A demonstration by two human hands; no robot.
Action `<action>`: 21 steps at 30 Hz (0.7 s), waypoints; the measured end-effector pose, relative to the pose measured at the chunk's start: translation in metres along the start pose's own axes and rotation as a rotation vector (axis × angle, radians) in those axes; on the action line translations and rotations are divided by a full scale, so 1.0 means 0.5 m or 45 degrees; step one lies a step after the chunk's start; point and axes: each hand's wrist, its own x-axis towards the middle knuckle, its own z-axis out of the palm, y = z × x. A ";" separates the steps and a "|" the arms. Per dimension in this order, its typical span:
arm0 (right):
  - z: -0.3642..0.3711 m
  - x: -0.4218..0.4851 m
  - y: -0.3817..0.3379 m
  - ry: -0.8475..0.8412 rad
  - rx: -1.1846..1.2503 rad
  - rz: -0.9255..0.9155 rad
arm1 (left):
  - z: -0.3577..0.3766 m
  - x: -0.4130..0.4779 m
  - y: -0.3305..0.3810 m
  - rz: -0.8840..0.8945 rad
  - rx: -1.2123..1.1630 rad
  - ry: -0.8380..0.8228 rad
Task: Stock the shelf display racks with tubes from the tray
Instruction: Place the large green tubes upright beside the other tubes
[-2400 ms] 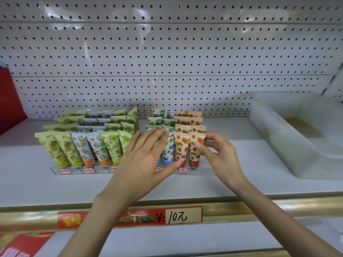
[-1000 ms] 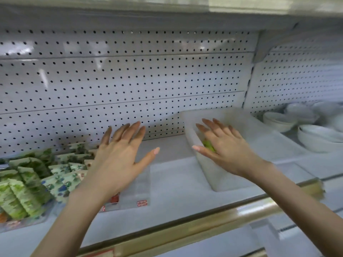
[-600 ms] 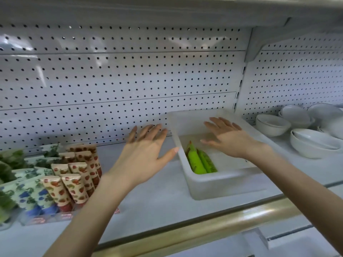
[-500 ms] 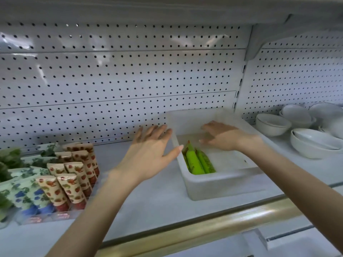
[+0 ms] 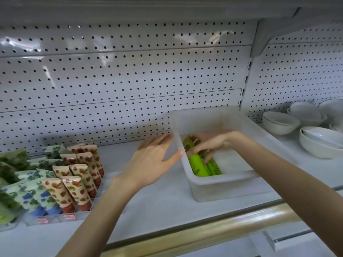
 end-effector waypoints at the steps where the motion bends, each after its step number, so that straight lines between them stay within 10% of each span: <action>1: -0.006 -0.006 -0.003 0.010 0.070 -0.061 | 0.000 0.001 0.003 -0.002 -0.042 0.023; 10: -0.047 -0.028 -0.014 0.401 0.529 -0.559 | 0.015 0.055 0.007 -0.176 -0.828 0.176; 21: -0.065 -0.031 -0.009 0.110 0.926 -1.006 | 0.019 0.088 0.046 -0.096 -1.212 0.120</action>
